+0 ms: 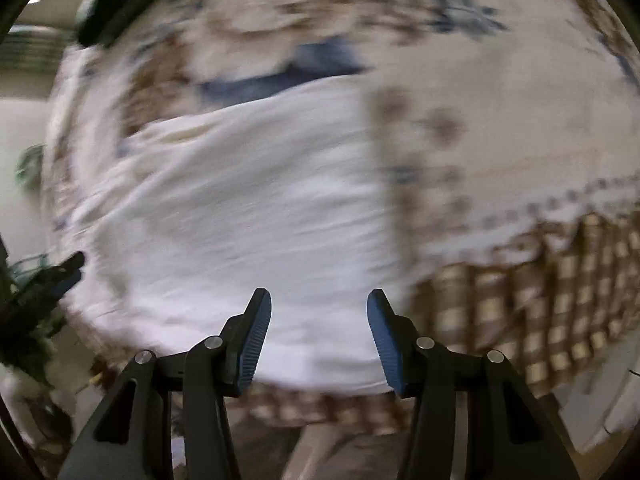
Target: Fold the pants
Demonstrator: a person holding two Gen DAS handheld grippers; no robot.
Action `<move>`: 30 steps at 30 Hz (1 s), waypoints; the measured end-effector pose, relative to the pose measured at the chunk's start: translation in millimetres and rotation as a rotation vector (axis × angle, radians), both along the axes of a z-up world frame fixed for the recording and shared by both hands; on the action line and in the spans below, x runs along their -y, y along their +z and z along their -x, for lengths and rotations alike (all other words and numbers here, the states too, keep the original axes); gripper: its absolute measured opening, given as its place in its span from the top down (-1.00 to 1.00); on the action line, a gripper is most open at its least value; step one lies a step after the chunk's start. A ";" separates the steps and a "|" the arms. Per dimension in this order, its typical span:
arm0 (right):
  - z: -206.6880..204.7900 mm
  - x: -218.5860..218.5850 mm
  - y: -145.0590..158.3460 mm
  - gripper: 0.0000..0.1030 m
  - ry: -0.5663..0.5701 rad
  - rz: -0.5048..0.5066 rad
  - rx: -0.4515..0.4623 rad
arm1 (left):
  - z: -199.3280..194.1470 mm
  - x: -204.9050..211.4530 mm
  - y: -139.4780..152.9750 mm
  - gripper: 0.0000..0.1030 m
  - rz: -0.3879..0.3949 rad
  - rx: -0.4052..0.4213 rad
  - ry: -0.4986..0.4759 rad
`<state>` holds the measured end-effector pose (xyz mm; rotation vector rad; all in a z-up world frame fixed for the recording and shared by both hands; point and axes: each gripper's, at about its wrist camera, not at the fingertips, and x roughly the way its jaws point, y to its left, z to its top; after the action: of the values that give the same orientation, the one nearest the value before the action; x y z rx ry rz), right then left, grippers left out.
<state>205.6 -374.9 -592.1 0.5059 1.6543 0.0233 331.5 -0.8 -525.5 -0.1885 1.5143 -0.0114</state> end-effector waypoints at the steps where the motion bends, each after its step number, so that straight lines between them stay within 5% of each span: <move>1: -0.4 -11.8 1.2 -0.03 0.016 -0.049 0.016 | 6.2 12.0 6.5 -0.18 0.030 0.008 -0.018; 2: -1.0 -26.2 -0.9 0.04 0.027 -0.101 0.023 | 15.2 29.3 4.7 -0.18 0.056 -0.002 -0.061; 5: 3.4 -63.1 -25.9 0.77 0.098 -0.180 -0.025 | 34.7 59.1 -23.0 -0.18 0.040 -0.063 -0.177; 9: 29.7 -70.9 -53.3 1.00 0.142 -0.147 -0.121 | 68.9 56.7 -60.7 -0.06 -0.025 -0.155 -0.237; 15: 45.7 1.7 -54.6 1.00 -0.042 -0.087 -0.159 | 77.3 27.1 -48.0 0.12 0.042 -0.147 -0.197; 19: 41.7 3.3 -51.8 1.00 -0.027 -0.084 -0.190 | 66.2 32.4 -50.2 0.11 0.043 -0.157 -0.171; 22: 32.8 -9.3 -35.1 0.63 0.068 -0.002 -0.166 | 53.0 26.7 -33.1 0.09 0.091 -0.098 -0.101; 23: 27.9 -17.5 -26.3 0.12 0.090 0.028 -0.145 | 52.3 14.8 -18.9 -0.02 0.115 -0.052 -0.059; 24: 26.3 -23.3 -18.2 -0.55 0.098 0.048 -0.120 | 52.7 6.4 -11.1 -0.35 0.123 -0.028 -0.037; 25: 22.1 -28.3 -9.7 -0.75 0.104 0.078 -0.090 | 54.4 -3.9 -3.8 -0.60 0.121 -0.001 -0.009; 26: 16.9 -32.4 0.3 -0.77 0.117 0.140 -0.052 | 53.3 -18.8 2.4 -0.95 0.112 0.029 0.027; 30: -3.7 -56.5 10.4 -0.77 0.127 0.249 0.001 | 61.6 -84.8 4.4 -0.97 0.037 0.110 0.197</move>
<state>209.2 -318.4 -581.7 0.2112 1.6585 -0.0879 269.9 84.1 -521.0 -0.3604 1.3818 0.1063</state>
